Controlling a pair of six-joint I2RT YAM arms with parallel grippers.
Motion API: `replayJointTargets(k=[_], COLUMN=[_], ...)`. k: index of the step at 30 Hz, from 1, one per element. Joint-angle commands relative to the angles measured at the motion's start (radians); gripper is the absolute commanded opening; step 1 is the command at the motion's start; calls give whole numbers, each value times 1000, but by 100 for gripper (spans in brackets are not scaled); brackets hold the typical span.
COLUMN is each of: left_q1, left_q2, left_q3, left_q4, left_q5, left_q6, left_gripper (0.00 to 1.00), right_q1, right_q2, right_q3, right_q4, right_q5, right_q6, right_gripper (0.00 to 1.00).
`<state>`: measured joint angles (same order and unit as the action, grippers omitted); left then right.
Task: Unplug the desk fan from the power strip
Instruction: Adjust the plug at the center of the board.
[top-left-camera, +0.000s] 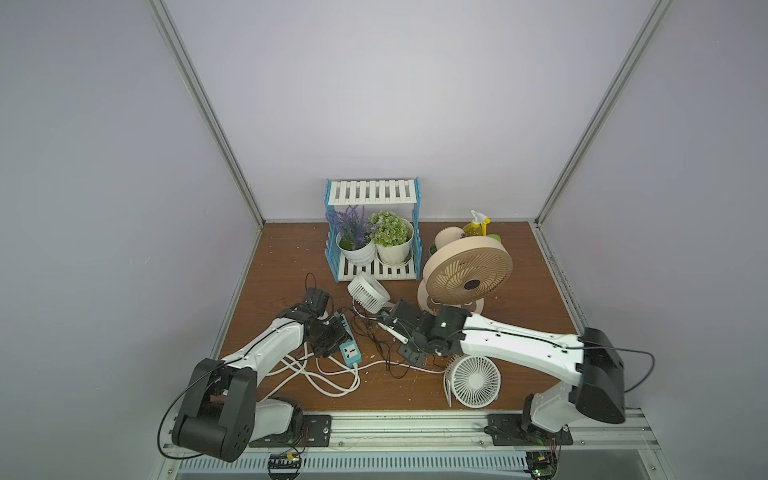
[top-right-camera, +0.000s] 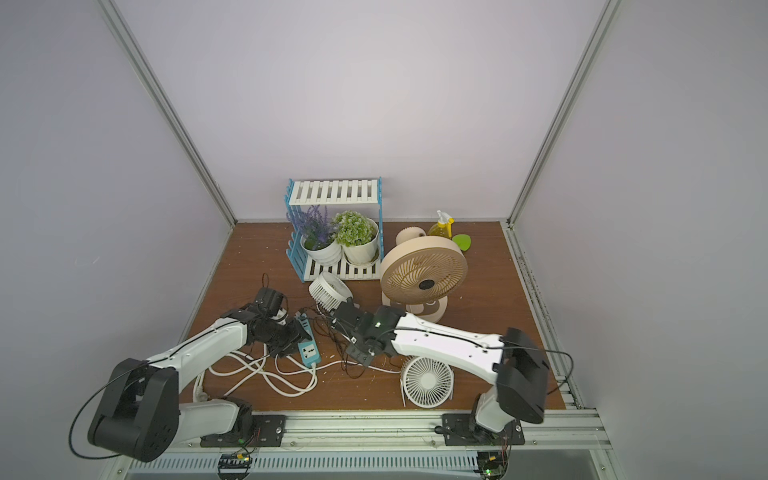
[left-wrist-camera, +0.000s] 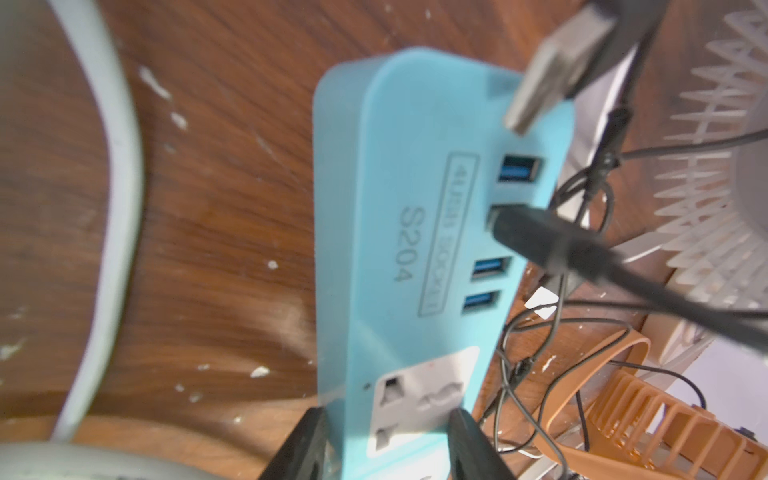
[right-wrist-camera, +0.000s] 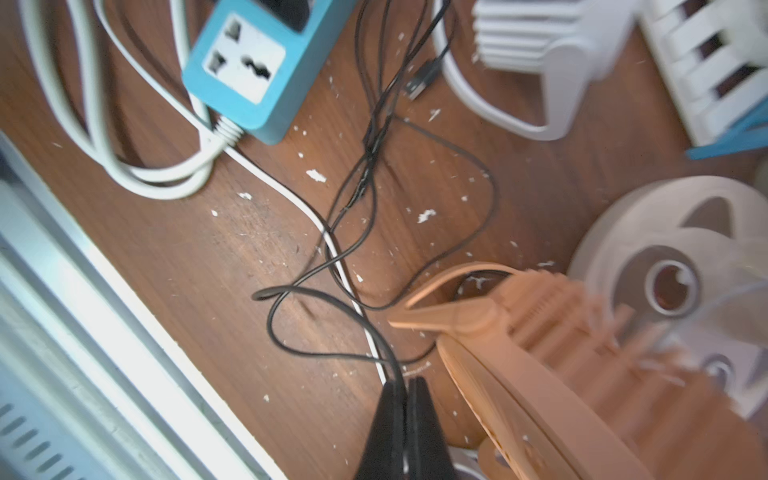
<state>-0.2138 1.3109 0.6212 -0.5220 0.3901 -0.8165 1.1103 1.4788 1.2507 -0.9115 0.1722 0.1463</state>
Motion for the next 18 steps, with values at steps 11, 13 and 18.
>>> replayJointTargets(k=[11,13,18], left_q1=[161,162,163], left_q2=[142,150,159], left_q3=[7,8,5], left_q4=[-79,-77,-66], left_q5=[-232,-231,-232], left_q6=[102,103,102], left_gripper=[42,42,42], right_q1=[-116,-159,-208], right_q2=[-434,-488,-581], right_q3=[-77,-83,-126], right_q4=[-260,-275,-339], right_q5=[275,286,347], right_q6=[353,378,428], right_gripper=[0,0,0])
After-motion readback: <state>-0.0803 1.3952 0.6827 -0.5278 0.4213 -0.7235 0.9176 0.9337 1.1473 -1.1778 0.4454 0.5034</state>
